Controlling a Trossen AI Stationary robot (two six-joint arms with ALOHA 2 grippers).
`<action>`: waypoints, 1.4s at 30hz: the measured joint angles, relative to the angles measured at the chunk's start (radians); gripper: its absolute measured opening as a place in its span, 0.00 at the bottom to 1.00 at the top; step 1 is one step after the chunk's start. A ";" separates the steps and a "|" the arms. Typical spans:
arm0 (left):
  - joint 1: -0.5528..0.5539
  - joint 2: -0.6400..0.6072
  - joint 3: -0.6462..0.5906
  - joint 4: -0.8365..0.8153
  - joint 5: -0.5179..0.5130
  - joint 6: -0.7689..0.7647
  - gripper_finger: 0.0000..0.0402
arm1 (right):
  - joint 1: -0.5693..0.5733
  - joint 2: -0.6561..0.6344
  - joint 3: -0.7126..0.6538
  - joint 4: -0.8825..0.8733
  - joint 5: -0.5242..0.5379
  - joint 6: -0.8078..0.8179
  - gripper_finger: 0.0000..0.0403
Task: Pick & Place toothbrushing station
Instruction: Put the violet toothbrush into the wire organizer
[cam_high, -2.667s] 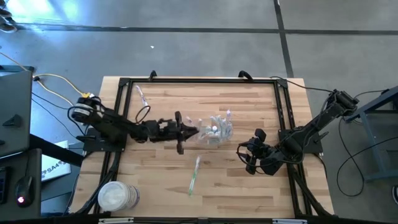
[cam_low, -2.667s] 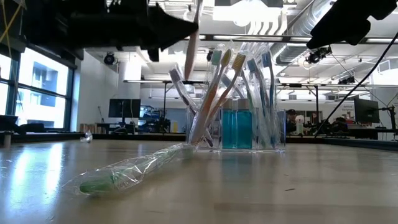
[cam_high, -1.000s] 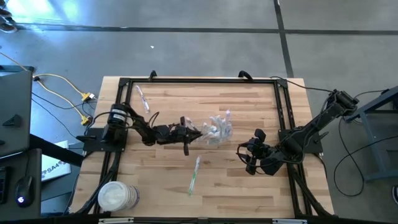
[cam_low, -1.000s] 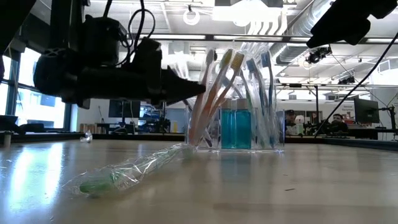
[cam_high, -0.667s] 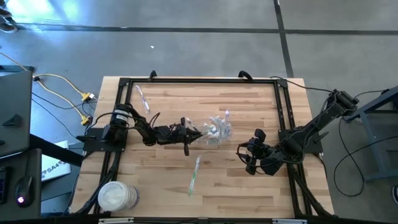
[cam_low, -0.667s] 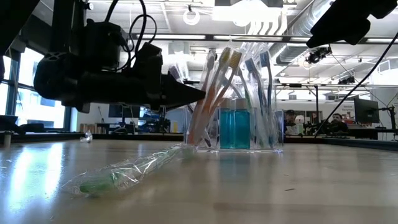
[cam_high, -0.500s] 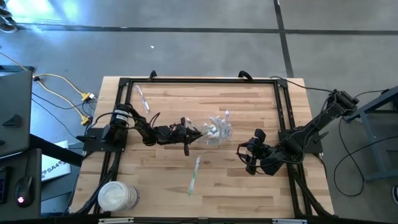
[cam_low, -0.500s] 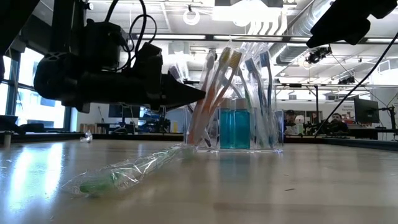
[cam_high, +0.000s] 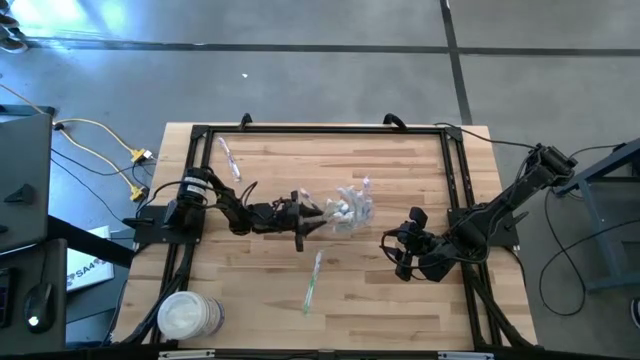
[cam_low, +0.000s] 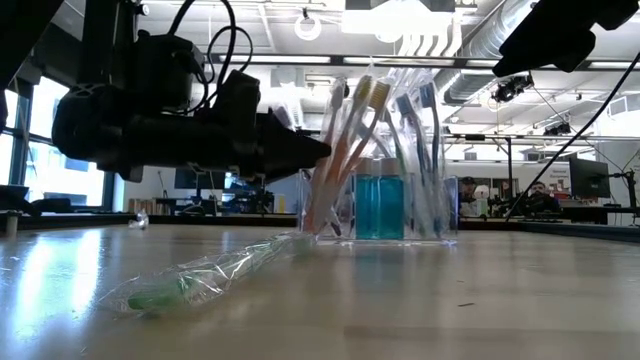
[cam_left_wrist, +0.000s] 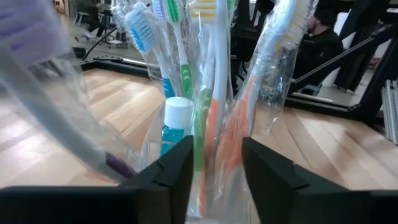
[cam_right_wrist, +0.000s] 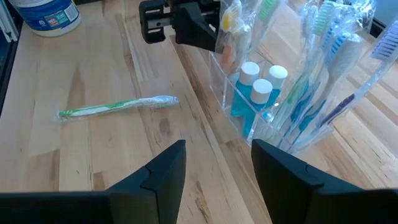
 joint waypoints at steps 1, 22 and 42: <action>0.000 0.000 0.000 0.000 0.000 -0.009 0.36 | 0.000 0.000 0.000 0.000 0.000 0.000 0.43; 0.000 -0.085 -0.001 -0.007 -0.004 0.080 0.58 | 0.000 0.000 0.000 0.000 -0.003 -0.011 0.43; -0.102 -0.497 0.000 -0.642 -0.206 0.086 0.58 | 0.000 0.000 0.000 -0.008 -0.004 -0.011 0.43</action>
